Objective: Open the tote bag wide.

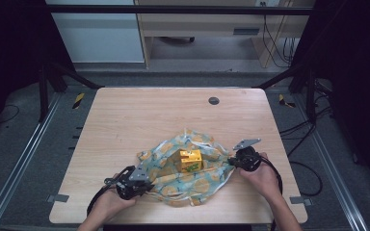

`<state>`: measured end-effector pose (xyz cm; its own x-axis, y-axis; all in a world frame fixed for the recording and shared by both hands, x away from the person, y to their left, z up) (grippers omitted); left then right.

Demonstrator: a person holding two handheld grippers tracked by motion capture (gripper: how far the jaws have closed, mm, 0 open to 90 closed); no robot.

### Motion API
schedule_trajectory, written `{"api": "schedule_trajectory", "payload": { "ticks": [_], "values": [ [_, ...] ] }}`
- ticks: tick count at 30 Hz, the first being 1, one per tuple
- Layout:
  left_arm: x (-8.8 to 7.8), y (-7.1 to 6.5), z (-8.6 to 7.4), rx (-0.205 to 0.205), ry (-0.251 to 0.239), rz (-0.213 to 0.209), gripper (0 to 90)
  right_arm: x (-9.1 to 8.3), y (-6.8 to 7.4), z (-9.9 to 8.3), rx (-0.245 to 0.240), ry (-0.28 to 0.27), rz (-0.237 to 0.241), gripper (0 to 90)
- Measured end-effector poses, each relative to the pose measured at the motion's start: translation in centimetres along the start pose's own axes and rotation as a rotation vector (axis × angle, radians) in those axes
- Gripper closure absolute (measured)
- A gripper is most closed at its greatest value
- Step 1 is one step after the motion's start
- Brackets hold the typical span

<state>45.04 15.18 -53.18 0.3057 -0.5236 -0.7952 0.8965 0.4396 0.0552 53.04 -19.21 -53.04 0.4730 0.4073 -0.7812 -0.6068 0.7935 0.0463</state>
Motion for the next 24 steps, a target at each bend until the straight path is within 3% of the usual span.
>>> {"api": "schedule_trajectory", "payload": {
  "ticks": [15,24],
  "values": [
    [-0.15,-0.51,-0.5,-0.017,0.008,-0.033,90.0,0.17,0.09,-0.34,0.015,0.013,0.01,90.0],
    [-0.28,-0.24,-0.59,-0.024,-0.001,-0.016,90.0,0.32,0.16,-0.46,0.019,0.006,0.013,90.0]
  ]
}}
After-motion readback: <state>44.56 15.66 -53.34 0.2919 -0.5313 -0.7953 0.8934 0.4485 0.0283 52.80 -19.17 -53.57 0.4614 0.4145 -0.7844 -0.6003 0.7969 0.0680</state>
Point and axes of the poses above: each handheld gripper's, and its own axes: x roughly forward along the jaws, z roughly out of its top, y roughly to its left, the point moved 6 cm from there along x, roughly forward along the jaws, and after that the axes turned 4 degrees about x, right-handed, at the moved point
